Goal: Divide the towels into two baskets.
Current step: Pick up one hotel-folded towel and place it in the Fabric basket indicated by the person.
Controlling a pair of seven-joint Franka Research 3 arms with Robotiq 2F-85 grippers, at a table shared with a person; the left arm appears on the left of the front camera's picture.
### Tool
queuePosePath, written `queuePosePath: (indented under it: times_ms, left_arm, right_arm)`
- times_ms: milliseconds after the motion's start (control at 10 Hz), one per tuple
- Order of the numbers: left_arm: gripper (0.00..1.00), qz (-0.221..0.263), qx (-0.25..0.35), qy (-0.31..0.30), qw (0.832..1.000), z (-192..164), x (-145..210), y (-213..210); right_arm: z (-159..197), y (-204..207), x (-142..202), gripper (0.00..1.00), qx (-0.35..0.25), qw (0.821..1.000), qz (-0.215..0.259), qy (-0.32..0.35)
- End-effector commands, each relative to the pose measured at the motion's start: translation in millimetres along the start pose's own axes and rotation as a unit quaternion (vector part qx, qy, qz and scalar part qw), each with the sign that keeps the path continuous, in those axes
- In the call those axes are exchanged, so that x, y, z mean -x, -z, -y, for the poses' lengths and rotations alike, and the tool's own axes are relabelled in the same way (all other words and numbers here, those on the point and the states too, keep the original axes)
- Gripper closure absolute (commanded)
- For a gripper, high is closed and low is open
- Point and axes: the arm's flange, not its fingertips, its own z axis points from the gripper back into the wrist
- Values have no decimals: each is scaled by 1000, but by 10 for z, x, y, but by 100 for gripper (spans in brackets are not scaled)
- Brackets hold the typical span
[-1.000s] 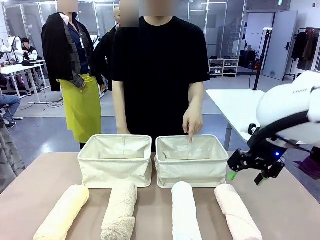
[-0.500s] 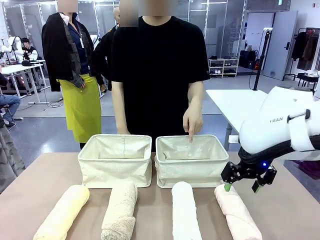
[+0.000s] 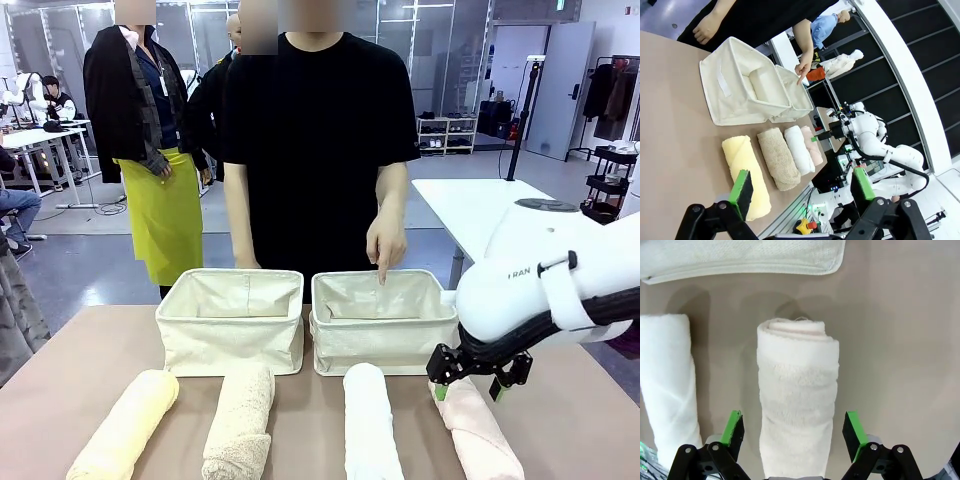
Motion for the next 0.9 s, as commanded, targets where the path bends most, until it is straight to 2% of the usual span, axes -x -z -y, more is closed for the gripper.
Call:
queuePosePath:
  times_ms: [0,200,600,700,800]
  left_arm:
    - [0,3,6,2,1000,13,15,-30]
    - [0,3,6,2,1000,13,15,-30]
    - [0,3,6,2,1000,13,15,-30]
    - [0,3,6,2,1000,13,15,-30]
    - [0,3,6,2,1000,13,15,-30]
  right_arm:
    - [-34,204,226,0,35,999,25,22]
    - [-37,341,280,0,45,998,38,27]
    - [-31,544,380,2,46,998,34,26]
    - [-3,536,387,17,45,998,30,26]
    - [-17,572,402,22,47,998,27,26]
